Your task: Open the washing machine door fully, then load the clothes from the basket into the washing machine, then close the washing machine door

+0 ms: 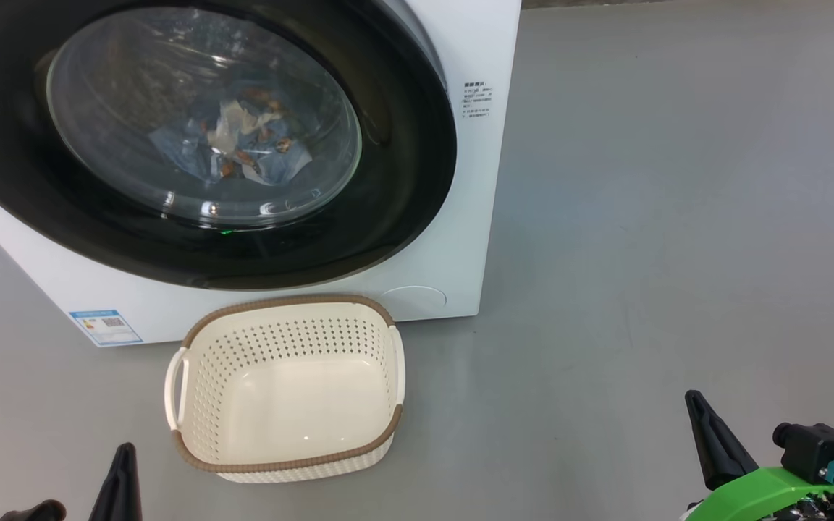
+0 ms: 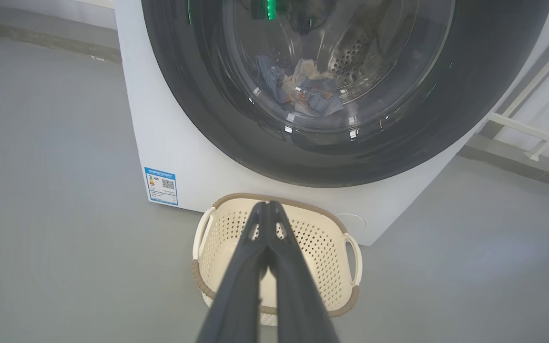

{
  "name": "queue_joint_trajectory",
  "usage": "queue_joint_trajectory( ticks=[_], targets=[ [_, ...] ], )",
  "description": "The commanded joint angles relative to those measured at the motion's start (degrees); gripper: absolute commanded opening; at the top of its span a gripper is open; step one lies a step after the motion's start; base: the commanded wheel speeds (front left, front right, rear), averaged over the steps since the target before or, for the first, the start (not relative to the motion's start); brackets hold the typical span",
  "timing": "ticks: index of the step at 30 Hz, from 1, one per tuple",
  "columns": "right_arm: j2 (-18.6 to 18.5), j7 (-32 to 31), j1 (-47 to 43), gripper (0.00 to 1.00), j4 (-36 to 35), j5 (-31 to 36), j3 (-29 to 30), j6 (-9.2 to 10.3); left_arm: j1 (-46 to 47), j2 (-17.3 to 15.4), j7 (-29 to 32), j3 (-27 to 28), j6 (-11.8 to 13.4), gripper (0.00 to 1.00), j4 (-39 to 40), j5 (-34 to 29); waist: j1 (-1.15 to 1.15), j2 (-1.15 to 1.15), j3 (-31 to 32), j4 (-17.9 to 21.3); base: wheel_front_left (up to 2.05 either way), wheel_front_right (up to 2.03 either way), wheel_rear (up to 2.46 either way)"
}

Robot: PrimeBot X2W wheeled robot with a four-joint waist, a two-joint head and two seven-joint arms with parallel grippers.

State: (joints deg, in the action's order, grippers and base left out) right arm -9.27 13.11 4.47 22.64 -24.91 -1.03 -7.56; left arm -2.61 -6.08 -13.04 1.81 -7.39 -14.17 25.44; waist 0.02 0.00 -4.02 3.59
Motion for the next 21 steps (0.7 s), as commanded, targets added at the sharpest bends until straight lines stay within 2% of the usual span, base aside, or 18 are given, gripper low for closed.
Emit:
queue_joint_trajectory(
  ticks=[1, 21],
  targets=[
    [-0.57, -0.23, 0.82, 0.00, -1.64, -1.48, 0.49, 0.01, 0.65, -0.75, 0.25, 0.64, -0.01, 0.00, 1.04, 1.33, 0.00, 0.00, -0.01, -0.04, 0.00, 0.00, 0.00],
    [0.64, -3.63, 1.05, 0.00, -2.81, -12.98, 1.74, 0.02, 2.17, -0.06, 3.63, 1.36, -0.02, 0.00, 0.82, 12.76, -0.02, 0.00, 0.62, -0.66, 0.00, 0.00, 0.00]
  ],
)
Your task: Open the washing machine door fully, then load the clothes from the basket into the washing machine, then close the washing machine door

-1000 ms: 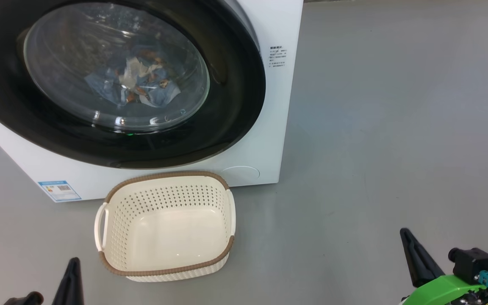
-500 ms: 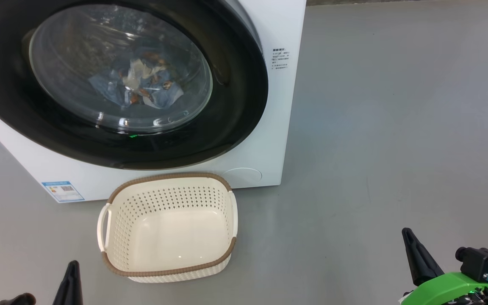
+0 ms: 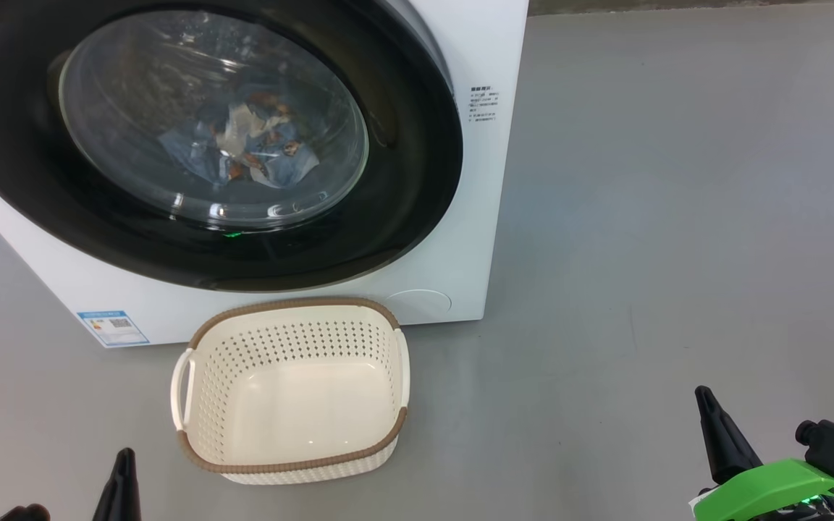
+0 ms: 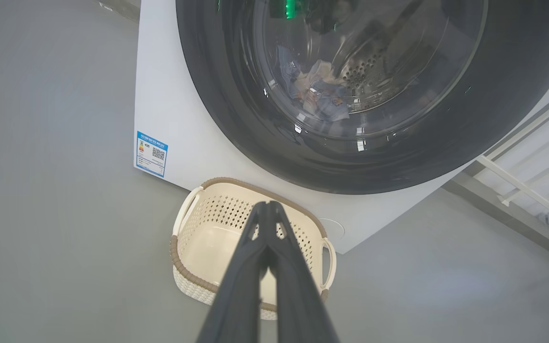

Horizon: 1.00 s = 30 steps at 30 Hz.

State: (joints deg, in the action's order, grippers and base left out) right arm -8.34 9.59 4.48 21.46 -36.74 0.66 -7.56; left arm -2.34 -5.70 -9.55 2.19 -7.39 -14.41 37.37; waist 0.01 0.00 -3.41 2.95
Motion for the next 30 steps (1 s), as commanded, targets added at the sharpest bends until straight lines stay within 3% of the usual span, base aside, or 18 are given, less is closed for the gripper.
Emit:
queue_joint_trajectory(
  ticks=[1, 30],
  targets=[
    [-0.22, -0.28, 1.05, 0.00, -1.70, -1.72, 0.11, 0.02, 1.97, -0.41, 0.31, 1.01, -0.03, 0.00, 1.05, 1.40, -0.01, 0.00, 0.05, -0.05, 0.00, 0.00, 0.00],
    [1.54, -5.19, 1.25, 0.00, -3.48, -18.35, 1.91, 0.04, 4.00, 0.59, 5.20, 2.06, -0.05, 0.00, 0.84, 17.94, -0.01, 0.00, 1.04, -0.94, 0.00, 0.00, 0.00]
  ],
)
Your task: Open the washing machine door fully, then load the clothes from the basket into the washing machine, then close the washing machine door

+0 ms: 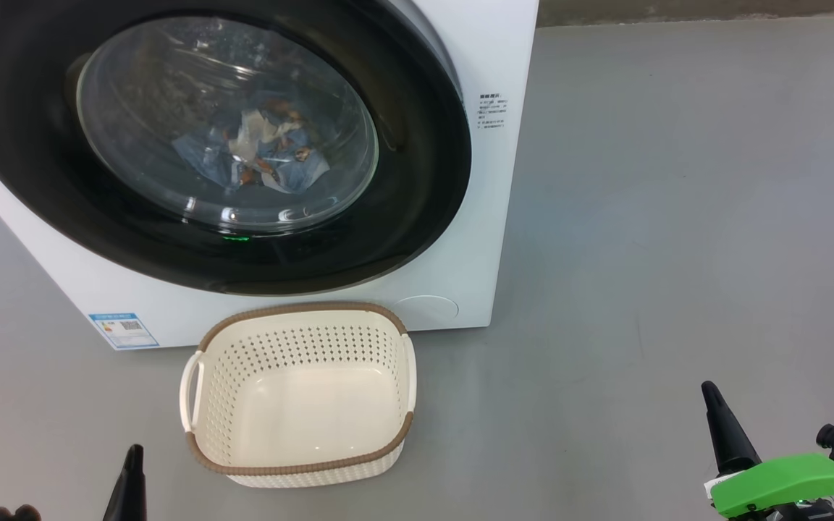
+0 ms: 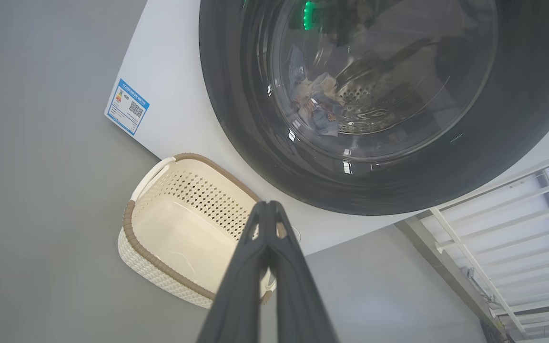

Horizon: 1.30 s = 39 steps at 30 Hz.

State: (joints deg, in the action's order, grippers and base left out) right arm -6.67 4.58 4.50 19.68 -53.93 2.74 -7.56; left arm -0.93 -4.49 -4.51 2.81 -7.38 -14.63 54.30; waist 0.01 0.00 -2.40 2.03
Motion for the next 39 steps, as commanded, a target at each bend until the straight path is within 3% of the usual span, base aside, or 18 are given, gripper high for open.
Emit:
queue_joint_trajectory(
  ticks=[1, 39],
  targets=[
    [-0.07, -0.35, 1.24, 0.00, -1.76, -1.74, -0.10, 0.04, 2.66, -0.58, 0.33, 1.48, -0.06, 0.00, 1.05, 1.58, 0.00, 0.00, 0.06, -0.06, 0.00, 0.00, 0.00],
    [2.18, -6.61, 1.50, 0.00, -4.03, -22.95, 2.19, 0.06, 5.25, 0.69, 6.57, 2.82, -0.09, 0.00, 0.79, 22.66, -0.01, 0.00, 1.32, -1.20, 0.00, 0.00, 0.00]
  ],
)
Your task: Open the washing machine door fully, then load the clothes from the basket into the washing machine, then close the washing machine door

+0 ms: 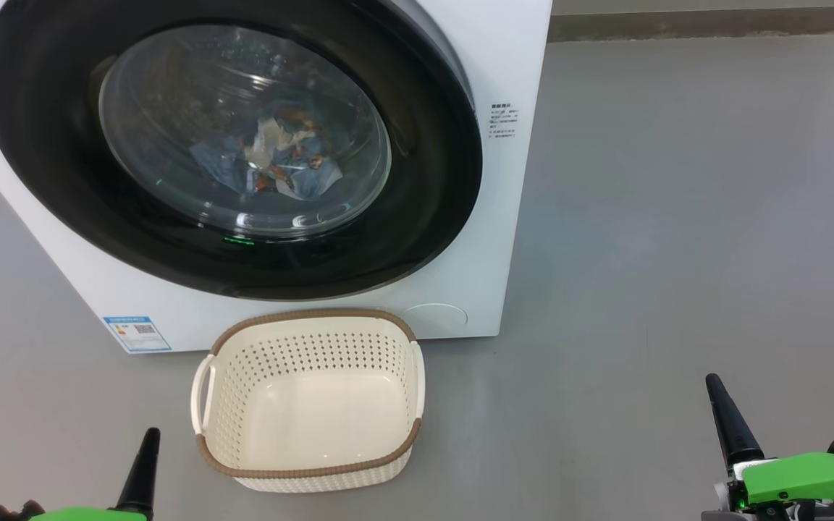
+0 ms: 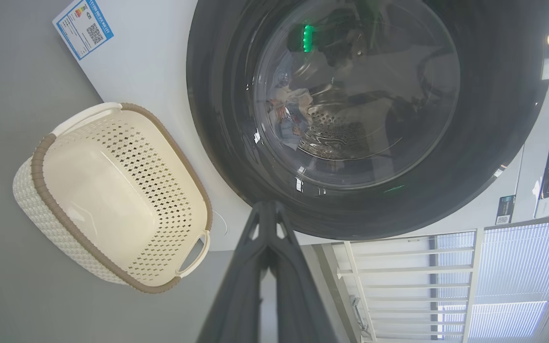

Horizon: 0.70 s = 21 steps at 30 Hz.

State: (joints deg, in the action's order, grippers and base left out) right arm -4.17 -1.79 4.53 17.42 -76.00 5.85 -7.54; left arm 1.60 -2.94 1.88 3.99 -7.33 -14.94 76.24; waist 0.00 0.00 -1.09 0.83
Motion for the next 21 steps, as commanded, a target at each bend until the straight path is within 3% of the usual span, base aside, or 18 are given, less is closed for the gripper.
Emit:
queue_joint_trajectory(
  ticks=[1, 21],
  targets=[
    [-0.26, -0.42, 1.48, 0.00, -1.83, -1.45, -0.85, 0.04, 2.80, -0.82, 0.34, 1.67, -0.13, 0.00, 1.09, 1.30, 0.00, 0.00, 0.04, -0.04, 0.00, 0.00, 0.00],
    [0.89, -3.64, 1.61, 0.00, -2.99, -12.36, 0.33, 0.05, 4.13, -0.17, 3.55, 2.36, -0.15, 0.00, 0.95, 12.14, 0.00, 0.00, 0.69, -0.63, 0.00, 0.00, 0.00]
  ],
)
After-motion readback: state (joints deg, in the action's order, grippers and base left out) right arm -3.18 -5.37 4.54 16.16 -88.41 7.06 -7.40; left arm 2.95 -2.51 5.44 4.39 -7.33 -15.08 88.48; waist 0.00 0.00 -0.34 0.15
